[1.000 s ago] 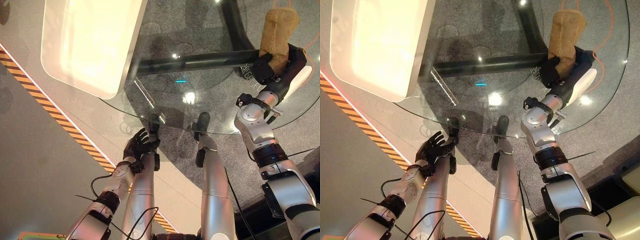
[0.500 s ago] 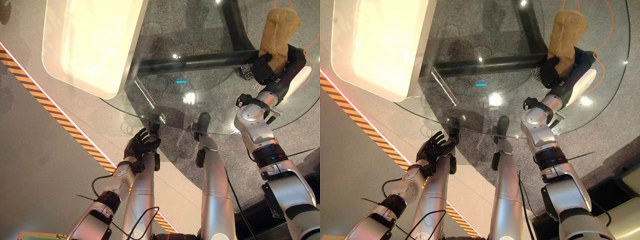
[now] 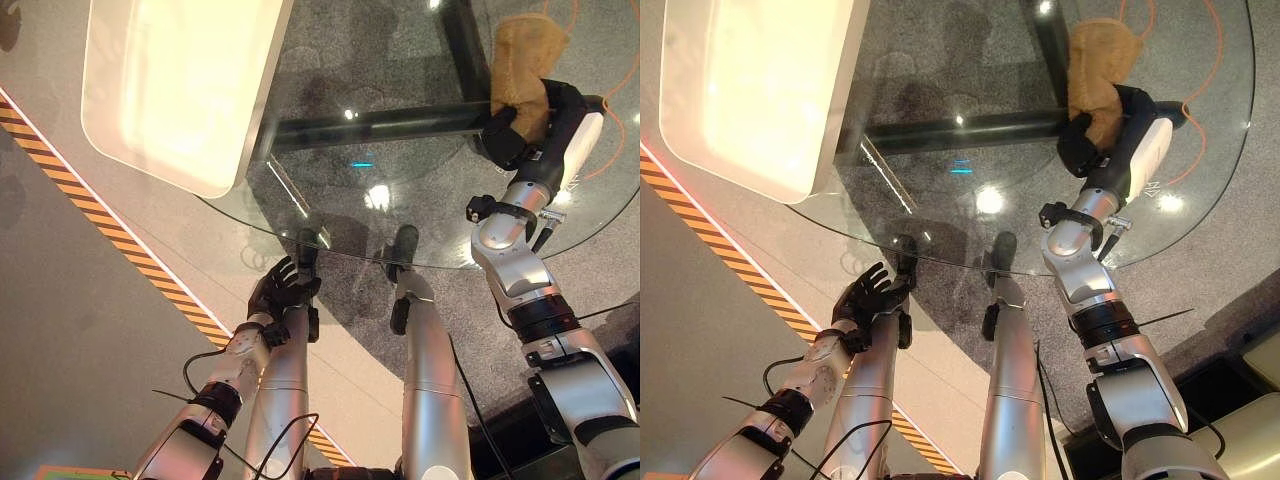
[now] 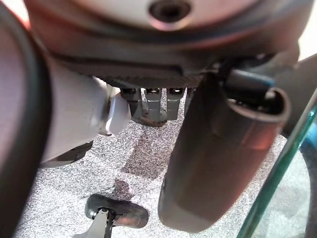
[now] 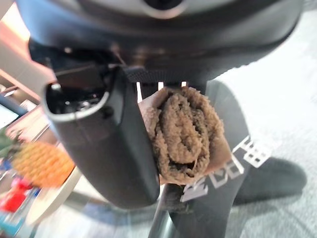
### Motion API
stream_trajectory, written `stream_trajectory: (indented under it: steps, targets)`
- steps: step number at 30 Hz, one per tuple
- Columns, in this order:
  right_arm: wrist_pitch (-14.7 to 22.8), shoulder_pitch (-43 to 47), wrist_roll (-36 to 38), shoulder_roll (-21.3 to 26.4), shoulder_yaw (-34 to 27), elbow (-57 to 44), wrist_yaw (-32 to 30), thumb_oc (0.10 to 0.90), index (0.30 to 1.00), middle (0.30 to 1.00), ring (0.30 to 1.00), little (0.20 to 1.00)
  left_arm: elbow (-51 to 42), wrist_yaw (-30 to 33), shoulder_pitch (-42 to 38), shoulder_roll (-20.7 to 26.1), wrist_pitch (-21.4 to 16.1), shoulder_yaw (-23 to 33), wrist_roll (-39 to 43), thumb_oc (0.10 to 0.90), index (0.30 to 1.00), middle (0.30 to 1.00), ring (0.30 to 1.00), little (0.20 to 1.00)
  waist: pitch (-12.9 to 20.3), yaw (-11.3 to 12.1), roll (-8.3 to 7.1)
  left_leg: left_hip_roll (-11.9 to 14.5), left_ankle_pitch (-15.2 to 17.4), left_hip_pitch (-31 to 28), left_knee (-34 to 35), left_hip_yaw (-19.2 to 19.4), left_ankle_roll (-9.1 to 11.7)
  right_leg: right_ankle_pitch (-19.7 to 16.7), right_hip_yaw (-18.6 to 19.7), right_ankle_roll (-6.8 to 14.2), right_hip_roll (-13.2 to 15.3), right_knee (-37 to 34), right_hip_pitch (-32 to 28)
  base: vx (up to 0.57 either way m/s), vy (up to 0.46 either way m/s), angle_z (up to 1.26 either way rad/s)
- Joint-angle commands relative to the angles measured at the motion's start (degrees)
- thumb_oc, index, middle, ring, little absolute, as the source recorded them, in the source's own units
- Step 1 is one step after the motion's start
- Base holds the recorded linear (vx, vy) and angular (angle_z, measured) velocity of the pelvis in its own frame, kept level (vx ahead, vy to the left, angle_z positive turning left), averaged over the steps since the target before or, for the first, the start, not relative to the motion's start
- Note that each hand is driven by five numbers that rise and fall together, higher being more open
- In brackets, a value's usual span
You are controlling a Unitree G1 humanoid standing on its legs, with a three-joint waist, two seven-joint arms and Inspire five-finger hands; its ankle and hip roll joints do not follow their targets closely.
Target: Wipe the table with a cloth and put it in the basket.
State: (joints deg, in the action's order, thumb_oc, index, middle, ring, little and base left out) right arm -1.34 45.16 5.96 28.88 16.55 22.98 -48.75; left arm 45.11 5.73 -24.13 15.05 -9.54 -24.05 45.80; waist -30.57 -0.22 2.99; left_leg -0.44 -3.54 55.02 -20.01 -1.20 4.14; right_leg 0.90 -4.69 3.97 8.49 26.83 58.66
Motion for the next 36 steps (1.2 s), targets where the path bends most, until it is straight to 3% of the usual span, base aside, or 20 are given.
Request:
stream_trajectory:
  steps: [1,21,31,36]
  targets:
    - [1.8,-0.64,-5.69,-3.52,10.1,-8.2,10.03,0.1,0.3,0.3,0.3,0.2,0.54,-0.5,7.3,-4.62,1.01,-3.58,-1.24,0.8,0.9,0.9,0.9,0.9,0.78,1.14,2.23,-5.34,3.09,3.3,-3.96,2.83,-2.85,-5.56,-0.29,0.78,-4.21,-5.87,1.12,0.0,0.0,0.0]
    - [-0.67,-0.65,-5.5,-8.9,20.73,-11.56,22.86,0.1,0.3,0.3,0.3,0.2,-2.38,1.82,6.53,-5.9,3.25,-5.19,-0.49,0.8,0.9,0.9,0.9,0.9,0.78,1.73,3.39,-5.67,2.53,3.72,-3.86,3.71,-3.11,-5.06,-0.76,0.46,-3.52,-4.93,2.18,0.0,0.025,0.04]
    - [1.99,1.18,-3.12,-8.42,25.51,-14.97,33.9,0.1,0.3,0.3,0.3,0.2,-2.98,2.34,5.36,-5.05,4.95,-5.46,0.04,0.8,0.9,0.9,0.9,0.9,0.78,2.04,3.5,-5.66,2.45,4.48,-4.61,3.96,-3.2,-4.83,-1.03,0.57,-3.43,-3.92,3.04,0.0,0.001,0.0]
    - [2.04,1.87,-2.69,-6.99,26.73,-16.82,34.58,0.1,0.3,0.3,0.3,0.2,-3.03,2.06,5.09,-4.25,5.64,-5.62,0.37,0.8,0.9,0.9,0.9,0.9,0.78,2.01,3.34,-5.57,2.4,4.66,-4.86,3.9,-3.17,-4.9,-1.05,0.73,-3.49,-3.55,3.33,0.0,0.0,0.0]
